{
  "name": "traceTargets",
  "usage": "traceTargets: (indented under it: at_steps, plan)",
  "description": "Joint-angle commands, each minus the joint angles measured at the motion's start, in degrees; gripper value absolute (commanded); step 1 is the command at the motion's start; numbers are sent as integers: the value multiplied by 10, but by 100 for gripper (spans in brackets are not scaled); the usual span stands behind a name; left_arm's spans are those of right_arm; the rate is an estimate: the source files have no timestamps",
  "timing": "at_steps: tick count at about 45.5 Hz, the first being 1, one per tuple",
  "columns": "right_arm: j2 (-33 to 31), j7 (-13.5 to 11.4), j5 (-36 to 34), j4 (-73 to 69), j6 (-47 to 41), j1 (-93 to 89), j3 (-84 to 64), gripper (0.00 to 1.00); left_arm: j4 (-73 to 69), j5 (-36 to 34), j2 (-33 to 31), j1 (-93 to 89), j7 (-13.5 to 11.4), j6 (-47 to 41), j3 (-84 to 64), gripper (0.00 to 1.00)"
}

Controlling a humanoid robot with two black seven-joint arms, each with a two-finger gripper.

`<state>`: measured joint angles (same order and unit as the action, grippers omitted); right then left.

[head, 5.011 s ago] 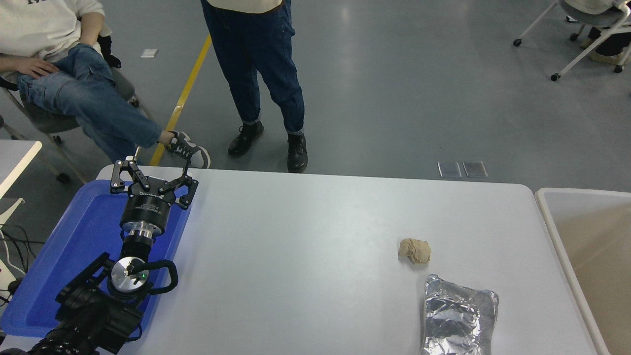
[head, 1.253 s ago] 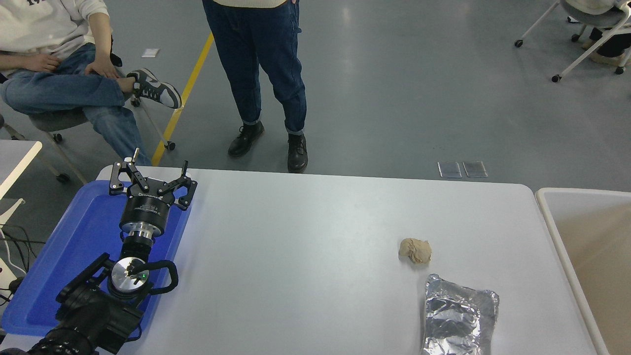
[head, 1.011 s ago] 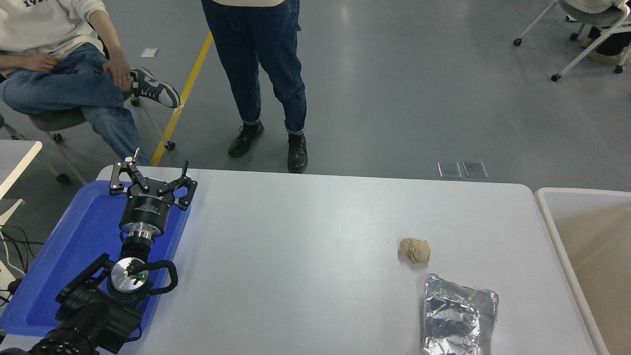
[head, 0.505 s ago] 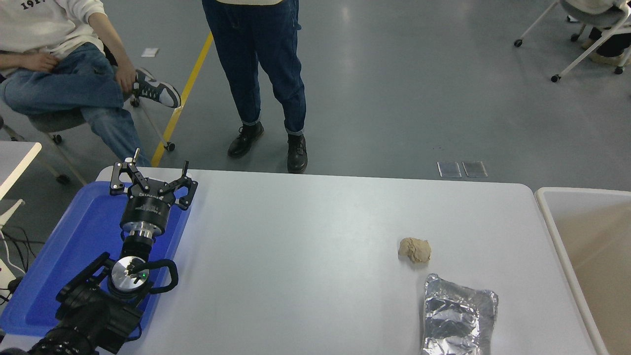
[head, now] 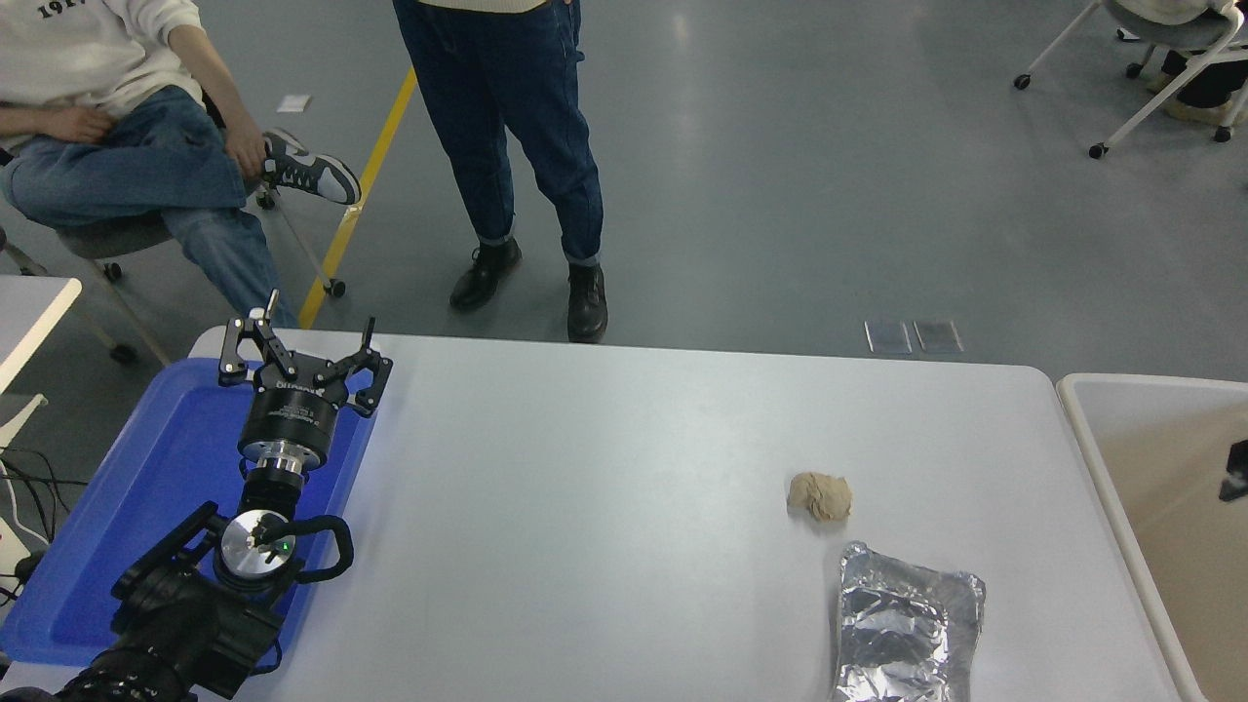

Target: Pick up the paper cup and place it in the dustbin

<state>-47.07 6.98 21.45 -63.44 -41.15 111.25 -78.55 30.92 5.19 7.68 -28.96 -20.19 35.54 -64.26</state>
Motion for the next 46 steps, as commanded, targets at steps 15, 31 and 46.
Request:
traceTargets:
  at_steps: [15, 31, 46]
  plan:
    - [199, 0, -11, -144, -38, 216, 45, 100, -1, 1, 0, 0, -1, 0, -1, 100]
    - [276, -1, -1, -161, -38, 230, 96, 100, 0, 0, 0, 0, -1, 0, -1, 100]
    - [298, -1, -10, -152, -38, 231, 87, 100, 0, 0, 0, 0, 0, 0, -1, 100]
